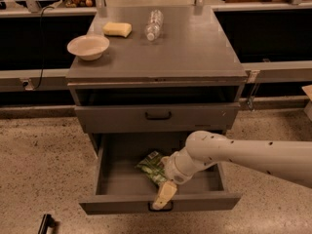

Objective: Pick green jalapeno chip bag from middle drawer and place on counter

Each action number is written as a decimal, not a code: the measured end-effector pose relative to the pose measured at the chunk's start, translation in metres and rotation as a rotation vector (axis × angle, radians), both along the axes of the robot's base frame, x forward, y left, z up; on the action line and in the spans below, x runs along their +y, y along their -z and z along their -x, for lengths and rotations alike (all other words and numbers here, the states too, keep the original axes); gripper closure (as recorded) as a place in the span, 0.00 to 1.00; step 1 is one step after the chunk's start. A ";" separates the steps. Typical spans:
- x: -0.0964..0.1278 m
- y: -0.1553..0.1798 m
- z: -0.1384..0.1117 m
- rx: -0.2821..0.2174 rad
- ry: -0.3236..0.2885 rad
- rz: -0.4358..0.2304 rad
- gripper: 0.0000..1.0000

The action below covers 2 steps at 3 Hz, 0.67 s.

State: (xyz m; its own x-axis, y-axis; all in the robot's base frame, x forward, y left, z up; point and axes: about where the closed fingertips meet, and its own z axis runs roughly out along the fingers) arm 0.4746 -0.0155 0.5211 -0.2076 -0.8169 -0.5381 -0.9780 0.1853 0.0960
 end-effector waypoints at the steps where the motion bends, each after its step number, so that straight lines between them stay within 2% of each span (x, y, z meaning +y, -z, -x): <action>1: -0.025 0.008 -0.031 -0.080 0.061 0.076 0.00; 2: -0.052 0.017 -0.057 -0.143 0.132 0.075 0.00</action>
Offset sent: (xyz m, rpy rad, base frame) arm 0.0885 -0.0939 -0.0267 -0.0723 -0.2243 -0.2251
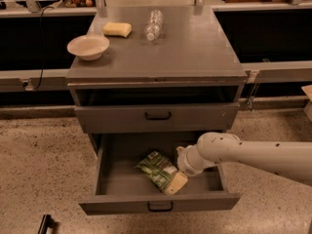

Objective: Pick green jalapeno chip bag from middle drawer and place on counter

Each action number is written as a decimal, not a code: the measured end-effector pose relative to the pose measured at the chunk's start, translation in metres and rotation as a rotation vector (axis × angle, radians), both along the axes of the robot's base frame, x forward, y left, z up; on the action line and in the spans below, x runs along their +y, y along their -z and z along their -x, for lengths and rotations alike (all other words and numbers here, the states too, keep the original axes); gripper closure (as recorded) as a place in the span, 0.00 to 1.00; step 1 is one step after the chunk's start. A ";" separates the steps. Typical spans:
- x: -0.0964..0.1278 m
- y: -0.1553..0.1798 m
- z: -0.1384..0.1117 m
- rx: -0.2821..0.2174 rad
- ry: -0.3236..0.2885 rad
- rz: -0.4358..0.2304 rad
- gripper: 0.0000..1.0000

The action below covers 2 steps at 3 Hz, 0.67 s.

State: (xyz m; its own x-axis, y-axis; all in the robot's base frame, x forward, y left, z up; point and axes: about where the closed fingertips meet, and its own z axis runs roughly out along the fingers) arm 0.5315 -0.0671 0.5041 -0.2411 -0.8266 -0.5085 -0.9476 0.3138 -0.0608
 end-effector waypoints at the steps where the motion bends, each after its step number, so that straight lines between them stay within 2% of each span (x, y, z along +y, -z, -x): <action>1: -0.014 0.017 -0.020 -0.010 0.046 -0.093 0.00; 2: -0.009 0.056 -0.055 -0.006 0.052 -0.212 0.00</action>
Offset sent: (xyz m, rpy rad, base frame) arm 0.0959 -0.0031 -0.1101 0.3571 0.0160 -0.0668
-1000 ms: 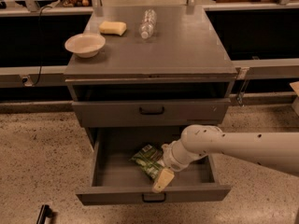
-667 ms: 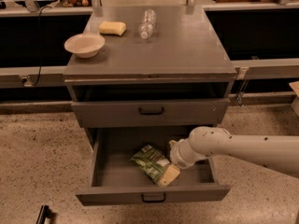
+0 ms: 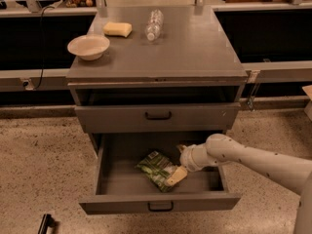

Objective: Pick green jalapeno chip bag from middle drawer and place on counter

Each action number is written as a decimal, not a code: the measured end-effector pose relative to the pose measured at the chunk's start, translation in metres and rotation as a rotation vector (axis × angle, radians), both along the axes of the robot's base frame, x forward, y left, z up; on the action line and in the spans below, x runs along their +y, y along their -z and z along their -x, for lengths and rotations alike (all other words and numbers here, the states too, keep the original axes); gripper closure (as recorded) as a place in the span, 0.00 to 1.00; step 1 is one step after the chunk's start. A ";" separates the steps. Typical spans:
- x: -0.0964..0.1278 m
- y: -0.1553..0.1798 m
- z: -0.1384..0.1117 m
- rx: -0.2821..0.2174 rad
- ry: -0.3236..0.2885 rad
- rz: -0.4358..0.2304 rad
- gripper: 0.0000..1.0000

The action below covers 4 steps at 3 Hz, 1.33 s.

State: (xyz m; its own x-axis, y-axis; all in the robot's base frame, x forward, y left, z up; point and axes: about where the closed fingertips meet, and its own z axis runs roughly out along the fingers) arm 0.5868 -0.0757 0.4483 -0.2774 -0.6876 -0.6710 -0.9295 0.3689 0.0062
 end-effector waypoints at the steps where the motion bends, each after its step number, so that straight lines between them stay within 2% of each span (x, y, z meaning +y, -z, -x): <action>1: 0.004 0.035 -0.023 0.016 0.023 -0.032 0.00; 2: 0.007 0.067 -0.035 0.058 0.054 -0.063 0.18; 4: 0.019 0.077 -0.036 0.071 0.027 -0.120 0.64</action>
Offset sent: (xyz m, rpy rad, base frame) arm 0.0511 0.0054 -0.1024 0.0978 0.1062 -0.0981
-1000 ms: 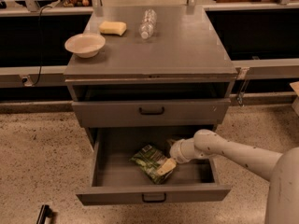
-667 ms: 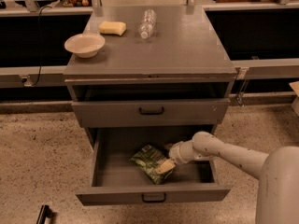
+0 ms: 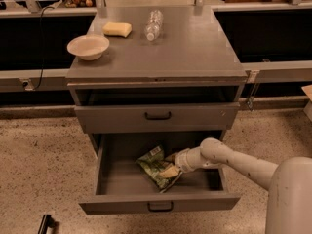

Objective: Pick green jalapeno chip bag from middle drawer and place on counter

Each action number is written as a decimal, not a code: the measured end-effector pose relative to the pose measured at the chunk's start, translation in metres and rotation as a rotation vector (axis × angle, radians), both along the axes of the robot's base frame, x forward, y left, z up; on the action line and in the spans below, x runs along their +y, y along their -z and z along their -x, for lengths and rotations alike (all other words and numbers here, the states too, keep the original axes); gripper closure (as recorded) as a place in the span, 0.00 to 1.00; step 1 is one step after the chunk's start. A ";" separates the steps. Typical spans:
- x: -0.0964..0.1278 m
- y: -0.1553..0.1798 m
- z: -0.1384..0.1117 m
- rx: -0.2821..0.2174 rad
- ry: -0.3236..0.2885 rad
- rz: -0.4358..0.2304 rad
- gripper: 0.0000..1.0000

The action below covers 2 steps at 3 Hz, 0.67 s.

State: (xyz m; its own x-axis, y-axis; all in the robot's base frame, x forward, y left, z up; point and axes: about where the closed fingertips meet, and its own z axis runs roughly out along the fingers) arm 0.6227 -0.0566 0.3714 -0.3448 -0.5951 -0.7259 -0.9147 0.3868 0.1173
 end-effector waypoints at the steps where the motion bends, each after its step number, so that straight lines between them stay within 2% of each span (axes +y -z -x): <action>1: 0.007 -0.030 0.006 -0.074 -0.056 -0.007 0.87; 2: 0.014 -0.094 0.029 -0.230 -0.149 -0.005 1.00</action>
Offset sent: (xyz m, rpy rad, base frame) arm -0.0791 0.0249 0.1957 0.0079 -0.4594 0.2967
